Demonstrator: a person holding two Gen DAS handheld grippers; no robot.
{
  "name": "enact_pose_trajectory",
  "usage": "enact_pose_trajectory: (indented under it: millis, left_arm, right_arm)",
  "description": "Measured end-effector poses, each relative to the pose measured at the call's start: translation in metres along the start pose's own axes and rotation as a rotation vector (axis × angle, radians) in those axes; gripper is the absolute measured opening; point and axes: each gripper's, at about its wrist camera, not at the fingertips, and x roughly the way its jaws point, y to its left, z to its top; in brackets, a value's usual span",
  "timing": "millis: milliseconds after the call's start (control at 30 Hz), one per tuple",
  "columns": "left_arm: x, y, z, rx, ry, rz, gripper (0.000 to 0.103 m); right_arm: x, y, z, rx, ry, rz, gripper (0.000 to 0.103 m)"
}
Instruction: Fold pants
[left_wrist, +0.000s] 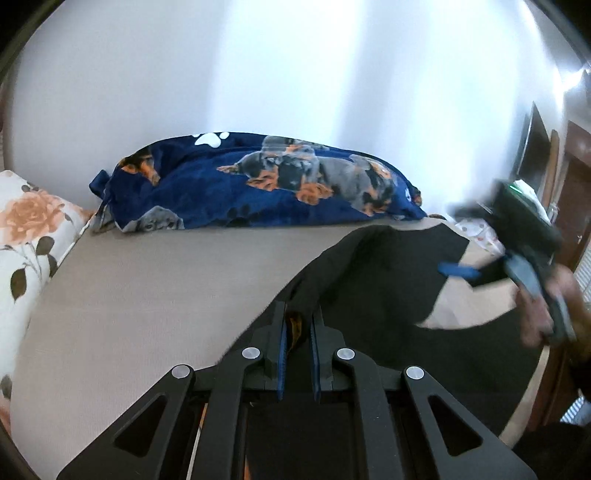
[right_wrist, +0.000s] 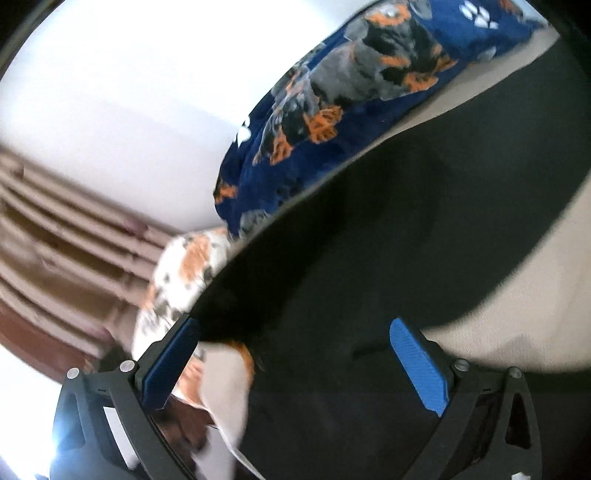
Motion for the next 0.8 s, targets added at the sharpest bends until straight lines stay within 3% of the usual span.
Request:
enact_pose_trajectory:
  millis: [67, 200, 233, 267, 333, 367, 400, 567, 800]
  left_arm:
    - [-0.007, -0.007, -0.009, -0.010, 0.001, -0.008, 0.010]
    - [-0.010, -0.014, -0.022, -0.043, 0.022, -0.020, 0.011]
    - [-0.010, -0.015, -0.025, -0.052, 0.029, -0.023, 0.011]
    - [-0.010, -0.016, -0.027, -0.057, 0.036, -0.023, 0.011]
    - [-0.009, -0.015, -0.029, -0.066, 0.045, -0.021, 0.011]
    - [-0.008, -0.013, -0.030, -0.079, 0.057, -0.026, 0.012]
    - [-0.006, -0.012, -0.029, -0.086, 0.063, -0.025, 0.012]
    - [-0.016, -0.001, -0.033, -0.123, 0.081, -0.020, 0.012]
    - [-0.039, 0.009, -0.053, -0.146, 0.134, 0.008, 0.013]
  right_arm:
    - [0.014, -0.008, 0.021, 0.067, 0.014, 0.029, 0.103]
    - [0.038, -0.030, 0.051, 0.177, 0.003, 0.008, 0.103]
    - [0.043, -0.033, 0.057, 0.183, 0.011, -0.010, 0.102]
    - [0.047, -0.037, 0.062, 0.196, 0.010, -0.027, 0.094]
    - [0.052, -0.042, 0.067, 0.203, 0.021, -0.037, 0.066]
    - [0.054, -0.043, 0.068, 0.195, 0.032, -0.071, 0.027]
    - [0.054, -0.044, 0.067, 0.187, 0.044, -0.109, 0.010]
    - [0.030, -0.044, 0.035, 0.134, 0.026, -0.119, 0.008]
    - [-0.027, -0.036, -0.055, 0.100, 0.018, -0.094, 0.008]
